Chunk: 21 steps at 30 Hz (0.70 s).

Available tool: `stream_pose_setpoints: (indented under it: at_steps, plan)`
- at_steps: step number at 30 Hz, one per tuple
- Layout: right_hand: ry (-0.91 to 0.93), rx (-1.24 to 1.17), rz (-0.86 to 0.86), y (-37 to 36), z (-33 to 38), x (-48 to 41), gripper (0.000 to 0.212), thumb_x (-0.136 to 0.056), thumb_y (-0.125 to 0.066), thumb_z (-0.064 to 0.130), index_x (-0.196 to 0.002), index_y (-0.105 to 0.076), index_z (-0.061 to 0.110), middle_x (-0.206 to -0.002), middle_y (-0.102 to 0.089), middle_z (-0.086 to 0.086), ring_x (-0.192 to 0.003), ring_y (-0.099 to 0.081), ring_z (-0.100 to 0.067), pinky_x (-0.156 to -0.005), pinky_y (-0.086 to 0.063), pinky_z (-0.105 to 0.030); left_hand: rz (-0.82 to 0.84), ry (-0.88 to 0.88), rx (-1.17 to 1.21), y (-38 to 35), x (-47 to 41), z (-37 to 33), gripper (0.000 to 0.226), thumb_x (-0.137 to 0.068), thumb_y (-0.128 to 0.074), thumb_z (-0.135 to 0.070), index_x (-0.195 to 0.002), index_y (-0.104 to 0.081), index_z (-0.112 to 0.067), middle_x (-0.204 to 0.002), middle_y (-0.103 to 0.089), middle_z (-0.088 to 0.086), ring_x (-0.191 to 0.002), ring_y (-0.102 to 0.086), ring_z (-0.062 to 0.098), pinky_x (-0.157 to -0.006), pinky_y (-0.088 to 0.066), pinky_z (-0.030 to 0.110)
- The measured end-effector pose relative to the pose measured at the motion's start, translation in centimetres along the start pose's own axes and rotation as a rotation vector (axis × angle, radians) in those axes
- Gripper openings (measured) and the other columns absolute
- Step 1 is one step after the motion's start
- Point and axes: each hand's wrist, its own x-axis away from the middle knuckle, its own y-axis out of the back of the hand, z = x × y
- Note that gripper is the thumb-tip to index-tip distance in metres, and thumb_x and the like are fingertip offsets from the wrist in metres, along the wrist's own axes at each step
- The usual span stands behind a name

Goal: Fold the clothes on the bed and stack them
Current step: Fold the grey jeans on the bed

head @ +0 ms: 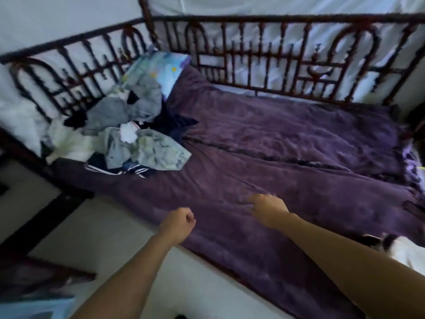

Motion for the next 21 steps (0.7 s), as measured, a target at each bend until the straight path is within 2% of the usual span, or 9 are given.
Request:
stream_pose_setpoints:
  at_steps: [3,6,8,10,13,15,17,19,21]
  plan:
    - [0.02,-0.005,-0.007,-0.6,7.0,-4.8,0.031,-0.09,-0.054,0.044,-0.118,-0.056,0.029,-0.119,-0.064,-0.003,-0.108,-0.06,-0.03,-0.08,-0.045,-0.035,-0.004,0.045,-0.017,4.8,-0.5,7.6,0.011,-0.086,-0.063,-0.024,-0.091,-0.068,-0.017,-0.098,-0.071,0.005,-0.097,-0.065,0.024,-0.083,-0.05,0.03]
    - [0.053,-0.038,0.027,-1.3,14.4,-9.1,0.028,-0.091,-0.054,0.04,-0.114,-0.057,0.025,-0.12,-0.062,-0.003,-0.108,-0.059,-0.029,-0.076,-0.042,-0.032,-0.012,0.097,-0.024,9.7,-0.9,14.8,0.005,-0.086,-0.061,-0.028,-0.085,-0.061,-0.024,-0.097,-0.068,0.005,-0.098,-0.062,0.026,-0.082,-0.047,0.032]
    - [0.073,-0.062,0.044,-1.5,19.2,-11.6,0.031,-0.091,-0.054,0.041,-0.119,-0.056,0.027,-0.125,-0.059,-0.001,-0.111,-0.058,-0.028,-0.083,-0.044,-0.032,0.021,0.131,-0.019,12.7,-1.3,19.1,0.012,-0.083,-0.056,-0.036,-0.079,-0.055,-0.025,-0.089,-0.063,0.004,-0.096,-0.062,0.028,-0.081,-0.046,0.032]
    - [0.08,-0.114,0.053,-1.7,23.6,-14.0,0.034,-0.089,-0.055,0.041,-0.121,-0.056,0.03,-0.126,-0.059,0.001,-0.111,-0.058,-0.025,-0.087,-0.046,-0.032,0.011,0.162,0.013,15.9,-1.9,21.9,0.015,-0.081,-0.053,-0.041,-0.078,-0.056,-0.026,-0.092,-0.063,0.006,-0.099,-0.062,0.028,-0.08,-0.044,0.03]
    - [0.083,-0.129,0.064,-1.6,28.4,-17.3,0.032,-0.088,-0.055,0.041,-0.118,-0.057,0.031,-0.119,-0.061,0.001,-0.106,-0.059,-0.024,-0.085,-0.046,-0.032,-0.028,0.166,-0.012,19.8,-3.1,24.6,0.026,-0.093,-0.051,-0.029,-0.107,-0.065,-0.011,-0.115,-0.063,0.008,-0.11,-0.057,0.023,-0.083,-0.035,0.021]
    - [0.091,-0.103,0.076,-1.8,30.4,-19.7,0.028,-0.089,-0.053,0.04,-0.114,-0.058,0.028,-0.115,-0.062,0.001,-0.103,-0.06,-0.025,-0.083,-0.046,-0.033,-0.025,0.145,0.004,21.5,-4.1,25.8,0.041,-0.093,-0.04,-0.037,-0.113,-0.061,-0.008,-0.122,-0.06,0.009,-0.114,-0.054,0.019,-0.083,-0.031,0.017]
    - [0.095,-0.071,0.101,-2.0,31.9,-22.3,0.029,-0.089,-0.052,0.041,-0.114,-0.057,0.028,-0.116,-0.062,0.002,-0.103,-0.059,-0.024,-0.083,-0.047,-0.033,-0.015,0.135,-0.011,22.1,-5.7,27.5,0.034,-0.095,-0.036,-0.039,-0.107,-0.058,-0.016,-0.116,-0.06,0.004,-0.108,-0.055,0.014,-0.085,-0.031,0.02]
    - [0.075,-0.064,0.129,-2.6,32.8,-25.5,0.029,-0.088,-0.053,0.041,-0.115,-0.058,0.031,-0.118,-0.061,0.003,-0.105,-0.059,-0.022,-0.084,-0.047,-0.033,-0.026,0.117,-0.017,22.5,-7.5,29.3,0.014,-0.098,-0.043,-0.032,-0.098,-0.055,-0.025,-0.092,-0.052,-0.01,-0.085,-0.051,-0.002,-0.077,-0.03,0.02]
    - [0.049,-0.085,0.144,-3.1,33.9,-29.1,0.028,-0.087,-0.053,0.038,-0.114,-0.059,0.031,-0.12,-0.06,0.004,-0.105,-0.058,-0.021,-0.085,-0.048,-0.033,-0.001,0.125,-0.053,23.3,-9.9,30.7,0.012,-0.097,-0.048,-0.029,-0.101,-0.059,-0.024,-0.091,-0.049,-0.012,-0.091,-0.053,0.002,-0.082,-0.032,0.021]
